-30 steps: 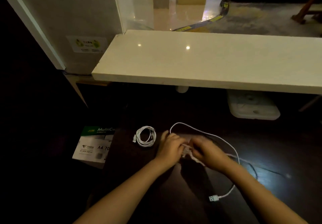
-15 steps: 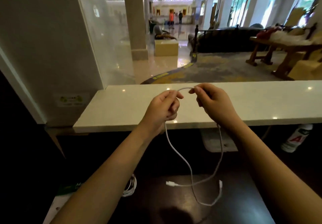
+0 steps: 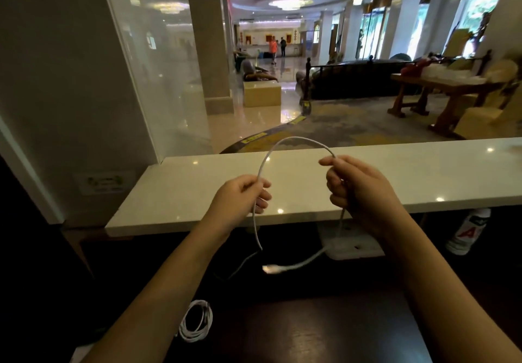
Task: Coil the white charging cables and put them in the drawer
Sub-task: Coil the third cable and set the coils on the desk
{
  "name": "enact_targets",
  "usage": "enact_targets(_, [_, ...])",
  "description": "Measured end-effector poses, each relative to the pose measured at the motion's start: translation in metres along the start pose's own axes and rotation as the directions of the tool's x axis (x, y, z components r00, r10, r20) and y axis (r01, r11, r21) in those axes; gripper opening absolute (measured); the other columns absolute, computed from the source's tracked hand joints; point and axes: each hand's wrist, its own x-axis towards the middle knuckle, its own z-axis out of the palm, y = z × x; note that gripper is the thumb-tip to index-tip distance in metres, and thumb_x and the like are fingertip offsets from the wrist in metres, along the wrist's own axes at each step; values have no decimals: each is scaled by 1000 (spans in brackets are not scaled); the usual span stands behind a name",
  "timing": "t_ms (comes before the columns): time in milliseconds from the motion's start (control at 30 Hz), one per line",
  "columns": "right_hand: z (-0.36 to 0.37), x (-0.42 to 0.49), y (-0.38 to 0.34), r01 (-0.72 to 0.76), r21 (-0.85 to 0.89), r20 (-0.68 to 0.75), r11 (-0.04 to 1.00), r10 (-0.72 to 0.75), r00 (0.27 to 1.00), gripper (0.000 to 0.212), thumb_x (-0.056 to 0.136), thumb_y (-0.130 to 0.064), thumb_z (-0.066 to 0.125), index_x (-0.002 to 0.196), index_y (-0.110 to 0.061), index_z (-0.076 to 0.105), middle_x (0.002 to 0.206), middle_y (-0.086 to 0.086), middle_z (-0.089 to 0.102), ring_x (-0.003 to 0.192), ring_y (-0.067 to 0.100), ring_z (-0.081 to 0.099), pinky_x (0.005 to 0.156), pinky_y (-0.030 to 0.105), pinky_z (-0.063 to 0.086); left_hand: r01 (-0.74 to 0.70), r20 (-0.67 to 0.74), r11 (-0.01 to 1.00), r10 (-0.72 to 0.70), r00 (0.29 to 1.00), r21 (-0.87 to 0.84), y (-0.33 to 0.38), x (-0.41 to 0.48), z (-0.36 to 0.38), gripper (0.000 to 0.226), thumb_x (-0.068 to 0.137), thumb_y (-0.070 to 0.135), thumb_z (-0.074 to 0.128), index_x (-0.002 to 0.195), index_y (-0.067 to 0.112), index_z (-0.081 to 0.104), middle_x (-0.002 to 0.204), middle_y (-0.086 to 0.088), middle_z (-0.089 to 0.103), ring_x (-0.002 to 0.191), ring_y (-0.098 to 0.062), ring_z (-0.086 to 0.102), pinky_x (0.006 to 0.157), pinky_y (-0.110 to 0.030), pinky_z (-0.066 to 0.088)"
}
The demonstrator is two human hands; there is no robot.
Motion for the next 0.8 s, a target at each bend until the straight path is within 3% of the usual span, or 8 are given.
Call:
enact_targets(100, [13,5,-18,-153,262,101,953,131,986,21,96,-12,37,90,-5,55,52,-2,42,36,4,25,31,13,18,-91,-196,918,178,964,386,-7,-12,11,43,92,27,50,134,21,41,131,-4,48,117,-16,48,99,-33,42])
enact_targets(200, [25,9,-27,-209,368,146,906,166,975,19,96,-12,36,92,-3,53,54,-1,41,36,3,24,32,13,18,-377,-252,804,525,813,459,-2,-40,30,47,89,42,47,131,21,45,137,-6,42,125,-9,34,103,-34,39])
enact_targets(400, [39,14,-40,-271,417,205,867,201,958,17,94,-9,38,99,-2,52,61,2,43,38,3,27,35,12,21,-287,-240,587,659,713,757,-4,-57,42,60,90,59,28,137,24,41,157,-18,8,145,-26,-6,118,-41,1])
enact_targets(500, [47,15,-43,-320,473,259,821,218,941,16,87,-5,41,100,-3,50,63,2,43,41,3,28,39,12,21,-371,-137,769,505,852,521,0,-64,50,57,87,59,34,133,25,44,132,-6,57,130,-4,35,109,-33,34])
enact_targets(567, [49,21,-42,-342,518,283,784,220,933,17,89,-3,38,102,-2,49,64,2,44,42,3,31,38,11,24,-280,29,949,279,960,144,1,-65,56,36,88,46,47,118,26,49,87,3,72,86,-2,63,83,-28,52])
enact_targets(633, [50,28,-40,-342,531,274,775,225,935,18,93,-2,36,103,0,50,66,3,45,42,4,35,37,11,29,-192,68,978,197,978,-76,-2,-63,56,17,91,32,49,101,19,55,60,3,59,54,-7,56,60,-28,51])
enact_targets(700, [48,37,-37,-289,448,216,846,211,953,17,93,-3,39,105,1,51,69,4,48,45,5,42,40,13,38,-134,105,973,155,982,-187,-3,-61,49,24,89,36,46,88,16,61,54,5,45,44,-7,41,45,-23,39])
enact_targets(800, [41,50,-25,-140,-72,19,988,141,990,23,93,-17,50,106,0,59,75,5,57,57,10,56,52,21,51,-129,172,932,196,965,-340,8,-55,35,30,86,40,44,80,20,65,53,8,41,45,-4,32,42,-15,27])
